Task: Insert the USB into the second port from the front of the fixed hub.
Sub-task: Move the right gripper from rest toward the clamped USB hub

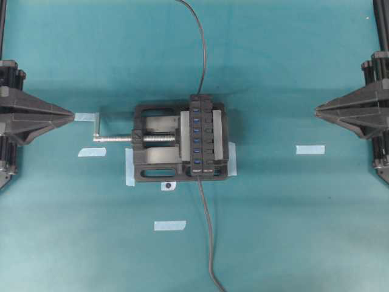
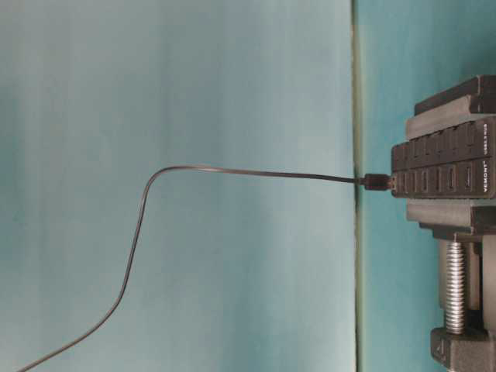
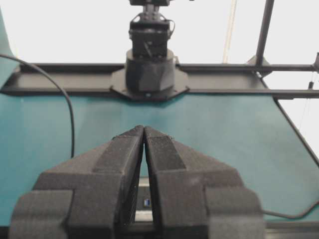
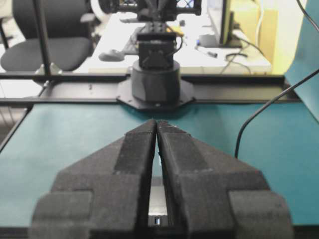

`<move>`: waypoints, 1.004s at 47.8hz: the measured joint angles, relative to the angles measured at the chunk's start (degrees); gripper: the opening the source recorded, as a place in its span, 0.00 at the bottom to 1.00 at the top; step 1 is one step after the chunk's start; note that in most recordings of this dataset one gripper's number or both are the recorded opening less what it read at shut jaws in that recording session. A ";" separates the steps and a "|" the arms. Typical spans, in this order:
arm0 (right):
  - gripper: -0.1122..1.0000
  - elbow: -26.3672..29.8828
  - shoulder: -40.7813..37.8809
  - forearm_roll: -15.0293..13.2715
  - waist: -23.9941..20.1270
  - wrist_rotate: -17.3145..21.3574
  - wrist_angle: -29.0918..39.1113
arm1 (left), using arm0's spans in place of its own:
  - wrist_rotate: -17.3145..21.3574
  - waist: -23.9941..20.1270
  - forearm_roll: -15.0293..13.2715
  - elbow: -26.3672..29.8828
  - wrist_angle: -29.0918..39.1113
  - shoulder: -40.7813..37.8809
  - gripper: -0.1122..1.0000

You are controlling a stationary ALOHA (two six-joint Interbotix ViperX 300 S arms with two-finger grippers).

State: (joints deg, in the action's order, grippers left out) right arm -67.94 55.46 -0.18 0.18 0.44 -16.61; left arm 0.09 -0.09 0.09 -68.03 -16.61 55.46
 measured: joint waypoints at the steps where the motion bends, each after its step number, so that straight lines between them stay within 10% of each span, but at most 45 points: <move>1: 0.24 0.00 0.00 0.09 0.00 0.00 0.00 | 0.00 0.00 0.09 0.00 0.00 0.00 0.22; 12: 0.10 -0.53 -0.18 1.41 0.00 3.96 3.25 | -2.72 0.00 0.35 -2.46 -0.62 0.18 0.10; 48: 0.10 5.54 -4.31 1.41 4.75 5.54 23.91 | -2.64 0.00 0.44 -2.02 11.60 -0.88 0.10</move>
State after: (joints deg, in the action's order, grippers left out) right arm -62.40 51.15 1.23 4.92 5.98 7.29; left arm -2.55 -0.09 0.53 -70.05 -5.01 54.58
